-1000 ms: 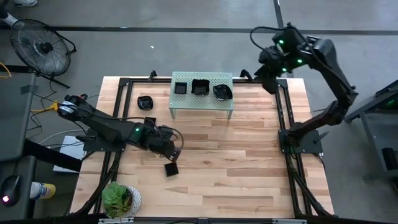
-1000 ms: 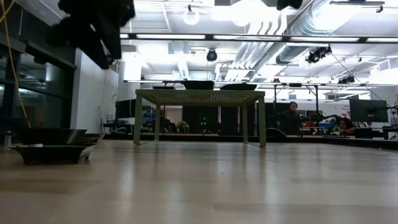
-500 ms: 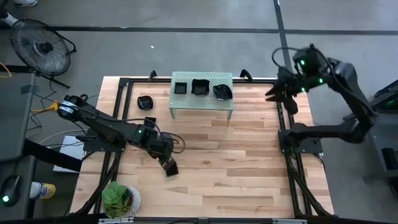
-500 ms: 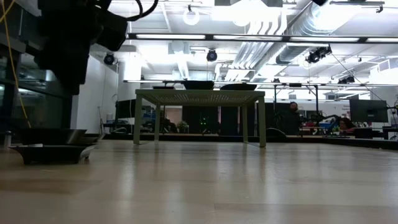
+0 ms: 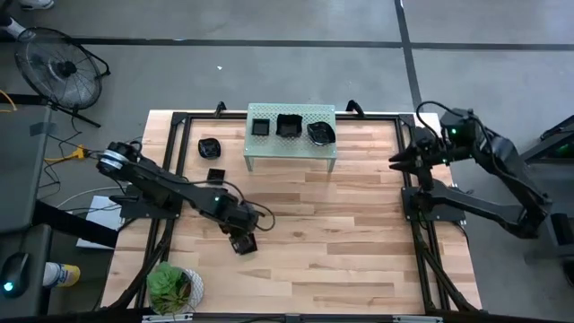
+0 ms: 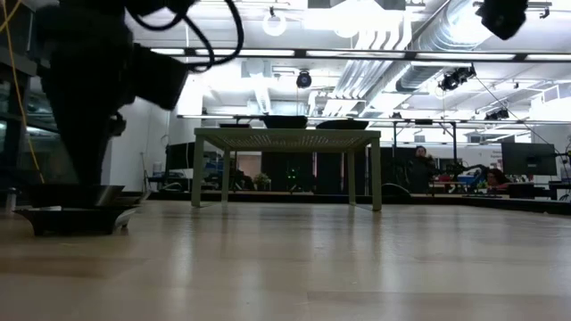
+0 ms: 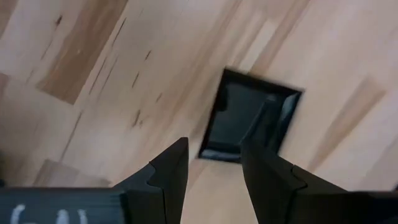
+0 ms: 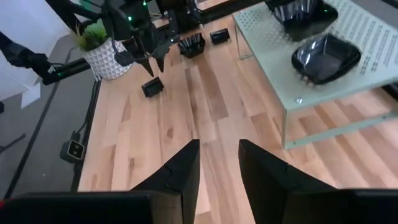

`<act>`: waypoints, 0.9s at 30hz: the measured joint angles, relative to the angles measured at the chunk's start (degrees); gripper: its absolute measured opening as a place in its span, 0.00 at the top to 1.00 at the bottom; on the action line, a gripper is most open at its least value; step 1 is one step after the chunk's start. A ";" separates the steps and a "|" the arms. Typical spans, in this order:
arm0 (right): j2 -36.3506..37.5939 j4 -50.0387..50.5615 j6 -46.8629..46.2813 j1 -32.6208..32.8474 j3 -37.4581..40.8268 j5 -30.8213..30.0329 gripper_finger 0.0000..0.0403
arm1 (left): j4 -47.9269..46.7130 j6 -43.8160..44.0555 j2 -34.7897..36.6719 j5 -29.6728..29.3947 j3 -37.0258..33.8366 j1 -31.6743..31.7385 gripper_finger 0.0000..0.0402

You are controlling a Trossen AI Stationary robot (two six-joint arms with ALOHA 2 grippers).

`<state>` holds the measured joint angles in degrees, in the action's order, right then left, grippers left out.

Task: Pick & Place Mini shaped plates
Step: Stack the square shaped plate on top of the square shaped plate on the shelf

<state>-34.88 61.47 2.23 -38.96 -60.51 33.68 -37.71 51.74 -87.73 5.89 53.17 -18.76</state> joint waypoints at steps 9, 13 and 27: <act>6.64 -0.05 -3.82 0.00 3.93 0.91 0.74 | 1.09 -5.87 -4.45 -0.20 -0.04 0.00 0.64; 8.14 0.05 -4.60 0.00 4.53 2.36 0.74 | 1.27 -9.96 -5.25 -0.22 -0.04 0.00 0.64; 9.62 0.84 -3.73 0.00 4.83 3.05 0.74 | 1.63 -15.66 -5.22 0.04 -0.02 0.00 0.64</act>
<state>-25.26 62.30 -1.50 -38.96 -55.68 36.73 -36.07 36.08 -92.95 5.93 53.15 -18.76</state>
